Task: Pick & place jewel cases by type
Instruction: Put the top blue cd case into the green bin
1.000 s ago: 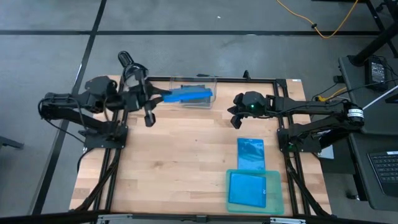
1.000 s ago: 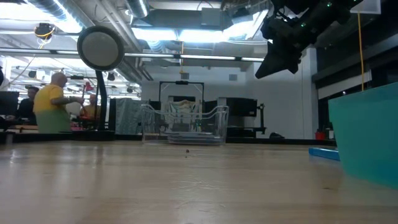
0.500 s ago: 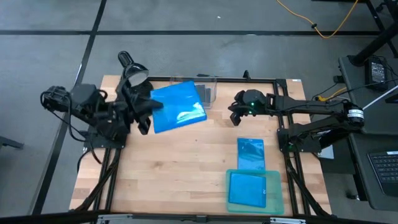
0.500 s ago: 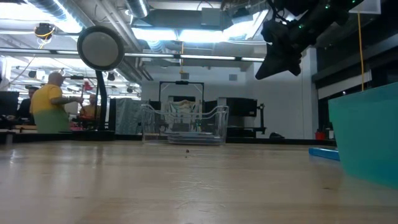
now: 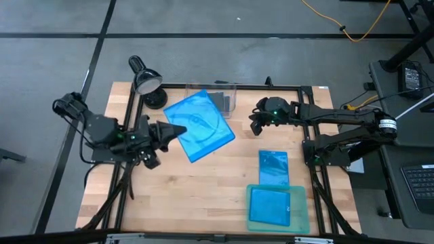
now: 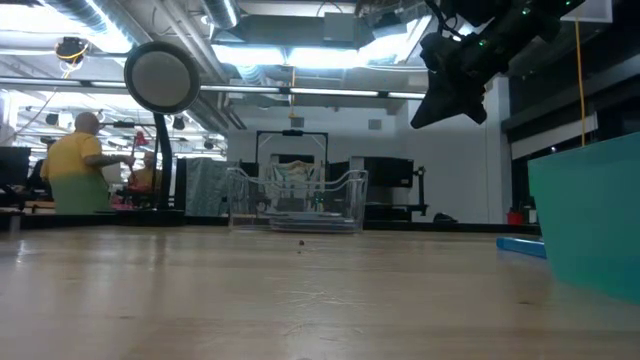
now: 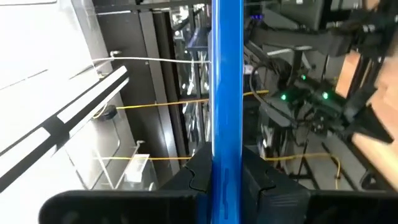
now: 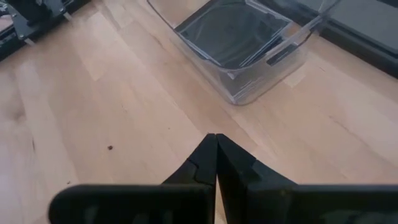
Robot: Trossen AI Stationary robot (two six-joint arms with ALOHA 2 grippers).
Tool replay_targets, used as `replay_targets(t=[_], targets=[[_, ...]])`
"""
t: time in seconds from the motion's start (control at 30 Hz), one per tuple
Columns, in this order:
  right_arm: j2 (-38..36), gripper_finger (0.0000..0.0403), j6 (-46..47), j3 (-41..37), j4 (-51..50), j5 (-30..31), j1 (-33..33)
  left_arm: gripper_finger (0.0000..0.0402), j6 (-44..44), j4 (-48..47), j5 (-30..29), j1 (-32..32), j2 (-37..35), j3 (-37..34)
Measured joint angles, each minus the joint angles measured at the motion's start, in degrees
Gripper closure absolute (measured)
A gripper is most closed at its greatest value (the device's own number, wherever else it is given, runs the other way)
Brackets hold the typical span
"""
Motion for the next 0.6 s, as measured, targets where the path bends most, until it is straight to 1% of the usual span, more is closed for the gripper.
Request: replay_targets(t=[0.13,0.23,0.33,0.47,0.6], targets=[[0.0,0.0391,0.0,0.0,0.0,0.8,0.0,0.0377,-4.6,0.1,0.5,-0.7,-0.6,0.0],[0.0,0.0391,0.0,0.0,0.0,1.6,0.0,0.0377,-14.6,0.1,2.9,-0.6,-1.4,0.0],[0.0,0.0391,0.0,0.0,0.0,1.7,0.0,0.0377,-29.8,0.0,5.2,-0.1,-2.1,0.0],[0.0,0.0391,0.0,0.0,0.0,1.7,0.0,0.0377,-52.5,-1.3,5.2,2.1,-3.5,0.0],[0.0,0.0391,0.0,0.0,0.0,1.7,0.0,0.0377,-72.0,-4.4,7.2,4.9,-4.9,0.0]])
